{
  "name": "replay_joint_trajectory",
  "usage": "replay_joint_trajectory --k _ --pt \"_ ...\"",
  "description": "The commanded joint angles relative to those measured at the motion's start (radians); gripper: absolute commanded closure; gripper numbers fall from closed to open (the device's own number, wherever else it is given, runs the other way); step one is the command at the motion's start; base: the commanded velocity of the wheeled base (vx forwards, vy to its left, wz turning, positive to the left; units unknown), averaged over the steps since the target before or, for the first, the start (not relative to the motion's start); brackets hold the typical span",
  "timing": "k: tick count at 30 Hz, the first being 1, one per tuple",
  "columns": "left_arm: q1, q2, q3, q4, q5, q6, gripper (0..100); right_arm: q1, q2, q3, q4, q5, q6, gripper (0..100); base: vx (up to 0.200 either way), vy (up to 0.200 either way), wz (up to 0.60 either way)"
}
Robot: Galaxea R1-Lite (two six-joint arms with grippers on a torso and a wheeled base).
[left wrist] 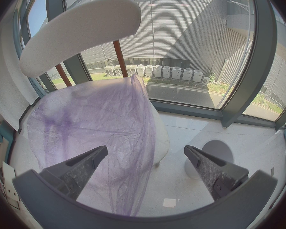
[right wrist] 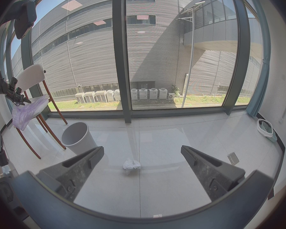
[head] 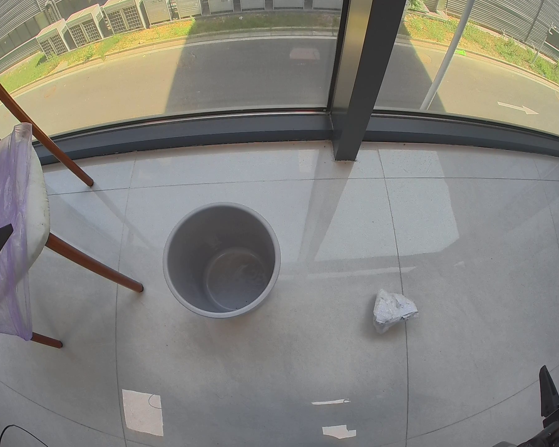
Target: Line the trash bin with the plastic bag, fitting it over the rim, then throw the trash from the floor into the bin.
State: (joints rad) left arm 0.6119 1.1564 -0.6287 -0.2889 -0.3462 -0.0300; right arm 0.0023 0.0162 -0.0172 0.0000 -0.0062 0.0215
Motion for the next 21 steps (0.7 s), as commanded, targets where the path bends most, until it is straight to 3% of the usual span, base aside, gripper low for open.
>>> replay_joint_trajectory --k 1,16,21 --pt "-0.031 0.135 -0.052 -0.003 0.010 0.001 0 -0.001 -0.016 0.017 0.002 0.000 0.000 0 0.000 0.000 0.00" --pt "-0.201 0.282 -0.167 -0.007 0.115 0.001 0 -0.001 -0.016 0.017 0.000 -0.001 0.002 0 0.000 0.000 0.00" --pt "-0.228 0.316 -0.206 -0.010 0.199 0.001 0 -0.001 -0.016 0.017 0.000 -0.001 0.002 0 0.000 0.000 0.00"
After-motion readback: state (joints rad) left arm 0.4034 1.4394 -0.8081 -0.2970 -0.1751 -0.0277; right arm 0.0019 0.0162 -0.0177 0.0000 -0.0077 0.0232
